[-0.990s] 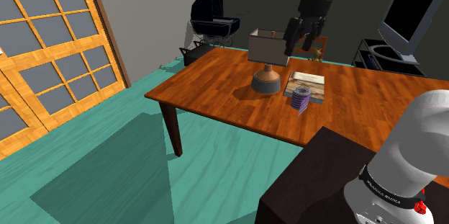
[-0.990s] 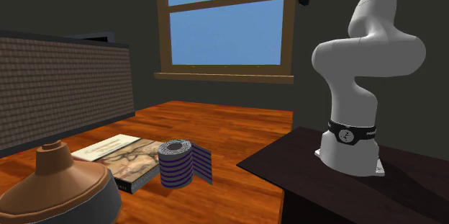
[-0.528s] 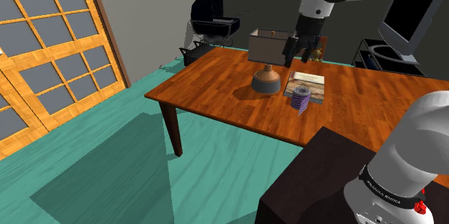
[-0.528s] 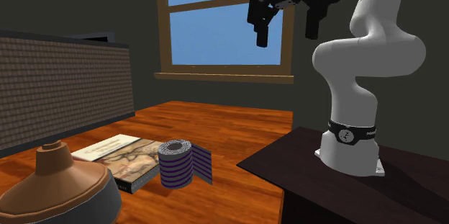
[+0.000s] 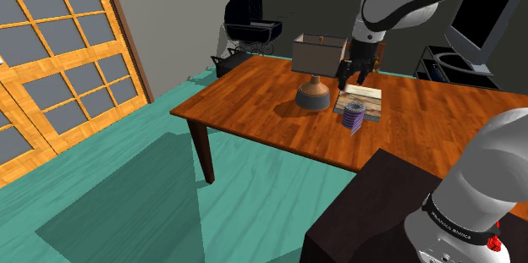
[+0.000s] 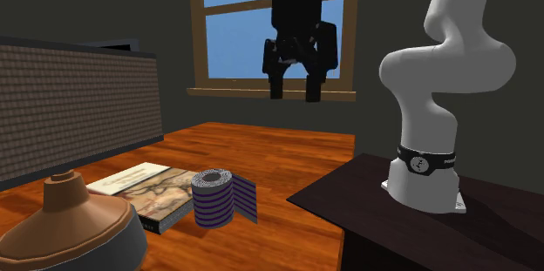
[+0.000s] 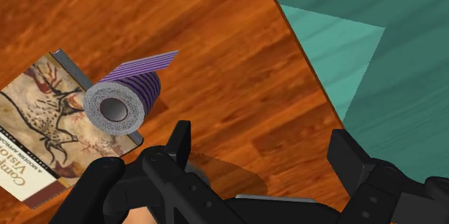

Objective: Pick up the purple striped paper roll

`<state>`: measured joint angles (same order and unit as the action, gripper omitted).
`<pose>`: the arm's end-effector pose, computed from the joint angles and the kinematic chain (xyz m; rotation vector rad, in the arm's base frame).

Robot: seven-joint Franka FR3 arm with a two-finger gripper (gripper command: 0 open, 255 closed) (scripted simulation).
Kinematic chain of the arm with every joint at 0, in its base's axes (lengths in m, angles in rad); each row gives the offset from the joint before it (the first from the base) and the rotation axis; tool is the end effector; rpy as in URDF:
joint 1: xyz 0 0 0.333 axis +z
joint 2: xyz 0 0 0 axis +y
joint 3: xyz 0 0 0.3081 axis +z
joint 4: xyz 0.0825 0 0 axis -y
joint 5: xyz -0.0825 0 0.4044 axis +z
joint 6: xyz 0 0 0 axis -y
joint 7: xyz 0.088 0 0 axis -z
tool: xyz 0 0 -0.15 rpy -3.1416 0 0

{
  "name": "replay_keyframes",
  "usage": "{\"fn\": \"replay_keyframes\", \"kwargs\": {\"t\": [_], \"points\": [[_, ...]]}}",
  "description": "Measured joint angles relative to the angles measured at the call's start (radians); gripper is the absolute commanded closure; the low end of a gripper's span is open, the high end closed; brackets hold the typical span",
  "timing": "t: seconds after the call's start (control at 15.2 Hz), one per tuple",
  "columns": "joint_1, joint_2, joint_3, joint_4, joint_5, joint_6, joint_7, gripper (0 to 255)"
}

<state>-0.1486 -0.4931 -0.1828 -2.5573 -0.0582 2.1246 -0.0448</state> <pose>0.3968 -0.1361 0.3768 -3.0925 0.3702 -0.0936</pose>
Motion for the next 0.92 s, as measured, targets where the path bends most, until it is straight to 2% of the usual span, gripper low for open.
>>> {"fn": "replay_keyframes", "kwargs": {"t": [0.53, 0.92], "points": [[-0.053, 0.226, -0.100, 0.019, -0.016, 0.182, -0.074, 0], [-0.087, 0.448, -0.175, 0.085, 0.034, 0.313, -0.169, 0]]}}
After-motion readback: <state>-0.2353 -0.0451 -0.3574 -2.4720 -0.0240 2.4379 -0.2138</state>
